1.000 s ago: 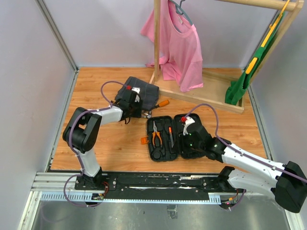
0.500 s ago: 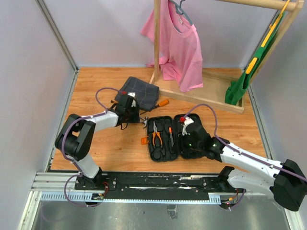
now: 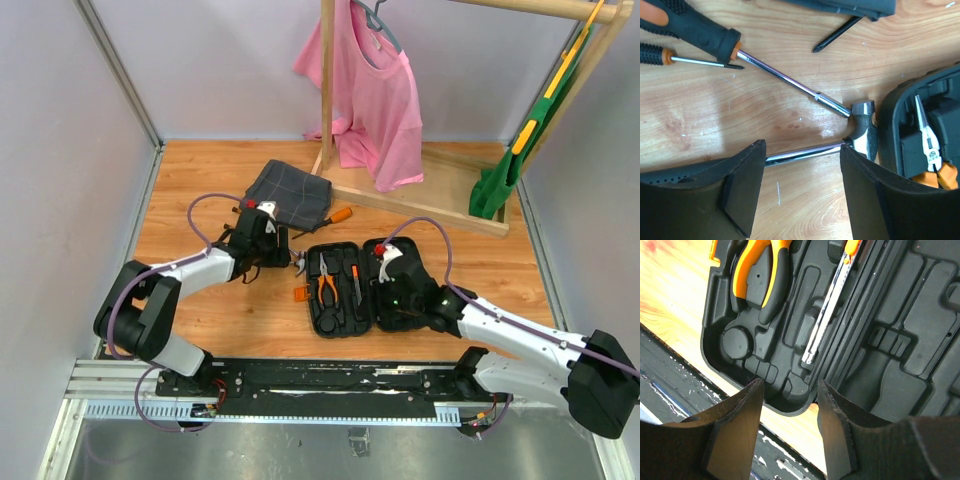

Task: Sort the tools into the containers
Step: Pick up the hammer at the center of the board.

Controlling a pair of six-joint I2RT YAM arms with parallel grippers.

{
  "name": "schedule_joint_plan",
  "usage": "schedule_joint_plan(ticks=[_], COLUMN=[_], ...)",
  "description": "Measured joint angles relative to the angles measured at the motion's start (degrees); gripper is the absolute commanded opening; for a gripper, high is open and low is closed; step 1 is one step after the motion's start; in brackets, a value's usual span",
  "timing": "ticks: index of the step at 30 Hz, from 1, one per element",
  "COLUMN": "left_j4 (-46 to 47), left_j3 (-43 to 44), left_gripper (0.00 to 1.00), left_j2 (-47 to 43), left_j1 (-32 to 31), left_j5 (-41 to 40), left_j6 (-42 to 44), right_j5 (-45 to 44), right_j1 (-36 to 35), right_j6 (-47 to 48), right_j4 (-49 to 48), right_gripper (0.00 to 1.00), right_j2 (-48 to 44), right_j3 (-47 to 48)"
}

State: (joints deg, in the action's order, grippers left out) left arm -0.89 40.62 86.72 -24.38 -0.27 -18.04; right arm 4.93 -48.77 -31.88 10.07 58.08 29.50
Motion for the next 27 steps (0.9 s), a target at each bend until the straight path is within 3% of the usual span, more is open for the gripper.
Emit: schedule_joint_plan(ticks=[13,27], left_j4=[3.8,3.8], left_j3=[-4.3,-2.8], left_gripper=[0.65,0.6], left_j2=[-4.1,-1.6], left_j1=[0.0,-2.3], left_j5=[0.2,-2.1], left_j6=[3.5,8.8], right_j5=[1.0,1.6], right_j1=[0.0,0.0], right_j6=[-0.3,-0.5], right_j4=[0.0,0.0], right_gripper=[0.49,0.5], right_j2=[0.7,1.1], right_j3=[0.0,0.0])
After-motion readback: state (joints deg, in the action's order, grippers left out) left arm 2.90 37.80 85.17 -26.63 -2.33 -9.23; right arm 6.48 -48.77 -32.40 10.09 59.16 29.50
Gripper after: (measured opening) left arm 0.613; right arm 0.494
